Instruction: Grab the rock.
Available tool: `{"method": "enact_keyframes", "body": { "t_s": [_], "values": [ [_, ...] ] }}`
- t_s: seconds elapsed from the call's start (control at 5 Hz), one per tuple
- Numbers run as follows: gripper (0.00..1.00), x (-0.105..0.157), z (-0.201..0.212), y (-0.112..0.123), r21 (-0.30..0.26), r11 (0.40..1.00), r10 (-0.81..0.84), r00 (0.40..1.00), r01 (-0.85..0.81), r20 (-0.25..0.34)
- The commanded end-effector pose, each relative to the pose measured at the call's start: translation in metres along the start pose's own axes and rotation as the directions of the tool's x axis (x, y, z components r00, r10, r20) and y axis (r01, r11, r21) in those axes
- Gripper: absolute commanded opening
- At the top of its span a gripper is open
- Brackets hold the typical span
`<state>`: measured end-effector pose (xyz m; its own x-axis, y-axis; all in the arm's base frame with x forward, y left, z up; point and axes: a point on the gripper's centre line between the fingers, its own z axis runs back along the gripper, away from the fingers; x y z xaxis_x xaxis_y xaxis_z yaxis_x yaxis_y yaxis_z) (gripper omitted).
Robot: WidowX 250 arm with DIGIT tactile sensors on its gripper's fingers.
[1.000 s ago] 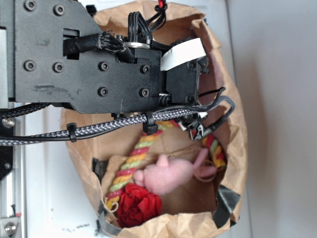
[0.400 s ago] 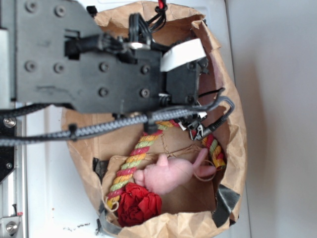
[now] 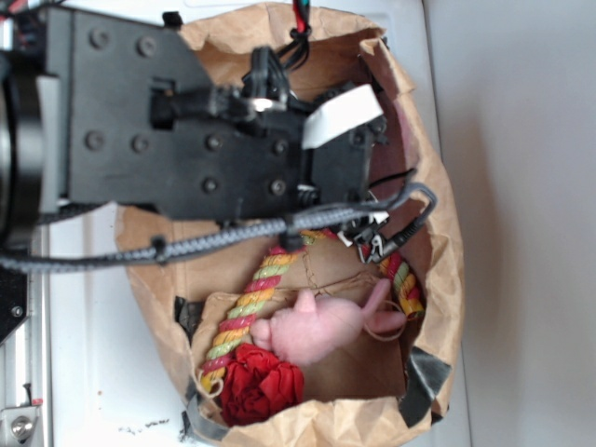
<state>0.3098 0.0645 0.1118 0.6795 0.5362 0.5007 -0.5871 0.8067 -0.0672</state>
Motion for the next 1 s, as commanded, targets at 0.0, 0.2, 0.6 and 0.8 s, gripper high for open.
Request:
{"method": "enact_keyframes", "body": {
  "t_s": [0.0, 0.2, 0.6, 0.8],
  "values": [
    [1.00, 0.011, -0.004, 0.019, -0.003, 0.998, 0.068, 0.992, -0.068, 0.104],
    [1.00, 0.010, -0.011, 0.024, -0.003, 0.997, 0.080, 0.989, -0.081, 0.121],
    [1.00, 0.018, -0.023, 0.027, 0.027, 0.992, 0.115, 0.982, -0.120, 0.148],
    [1.00, 0.020, -0.027, 0.028, 0.045, 0.991, 0.119, 0.979, -0.128, 0.164]
  ]
}}
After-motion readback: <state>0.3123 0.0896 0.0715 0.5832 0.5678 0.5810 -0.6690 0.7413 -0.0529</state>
